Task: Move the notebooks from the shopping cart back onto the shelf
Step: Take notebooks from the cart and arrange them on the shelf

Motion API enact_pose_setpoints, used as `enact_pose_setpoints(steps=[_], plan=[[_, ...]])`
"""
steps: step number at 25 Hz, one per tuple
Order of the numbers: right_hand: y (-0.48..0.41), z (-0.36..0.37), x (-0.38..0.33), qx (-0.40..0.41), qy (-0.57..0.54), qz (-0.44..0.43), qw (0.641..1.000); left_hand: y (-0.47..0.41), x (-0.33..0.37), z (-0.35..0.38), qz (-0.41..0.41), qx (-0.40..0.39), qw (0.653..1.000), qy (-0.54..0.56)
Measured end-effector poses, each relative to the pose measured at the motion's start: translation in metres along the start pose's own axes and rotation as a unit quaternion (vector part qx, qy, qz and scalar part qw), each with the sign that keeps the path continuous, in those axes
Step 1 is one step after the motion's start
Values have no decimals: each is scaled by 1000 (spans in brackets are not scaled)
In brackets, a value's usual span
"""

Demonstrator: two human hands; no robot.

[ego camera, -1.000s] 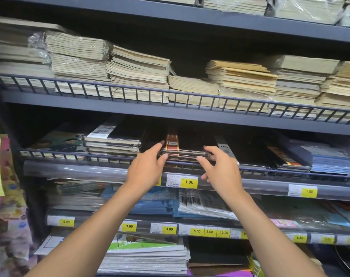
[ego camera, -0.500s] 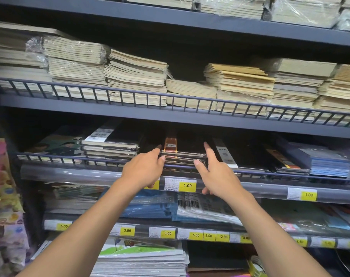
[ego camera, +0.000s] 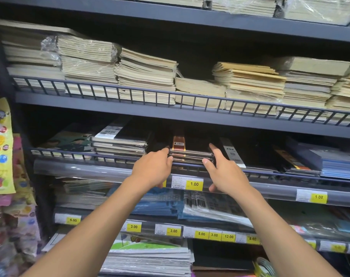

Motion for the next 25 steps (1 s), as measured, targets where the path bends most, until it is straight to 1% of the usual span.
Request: enact_pose_setpoints(steps=[2,3,5,6,9,11,13,14,16,17,19,22,25], plan=[[4,-6,-2,25,-4,7,1000,9,1,-7,6,31,1000,2],[6,-13,-4,49,18,6,999,14,2,-14,10,57,998,6],[10,-25,-16,94,79,-1,992,31,-1,-34,26,125,992,23],[12,-28,-27,109,93,-11,990,43,-5,-48,36,166,985,33],[14,-25,-72,142,62,-67,986,61,-41,-88,39,260,962,71],[8,-12,-103,140,13,-107,984,58,-81,-110,0,284,953,108],[-3,6,-128,114,-48,-133,983,45,-123,-122,-50,270,952,135],[-10,16,-141,98,-71,-143,982,33,-144,-122,-80,242,957,138],[-24,34,-159,65,-99,-147,982,8,-180,-113,-142,164,967,135],[-30,41,-164,51,-110,-143,982,-2,-191,-107,-157,128,970,138],[-41,52,-170,33,-123,-128,984,-14,-200,-97,-149,83,972,163],[-55,65,-170,28,-148,-107,983,-23,-200,-97,-128,81,972,182],[-61,75,-168,23,-182,-85,979,-25,-201,-101,-145,102,968,175]])
Point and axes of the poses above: each hand's wrist, its own y-axis away from the middle knuckle, its own z-axis out of the palm, x = y × z, the point moved 10 cm from there along -y, towards the middle knuckle, and after that the axes turned 15 degrees about -z, right-handed, at the moved point
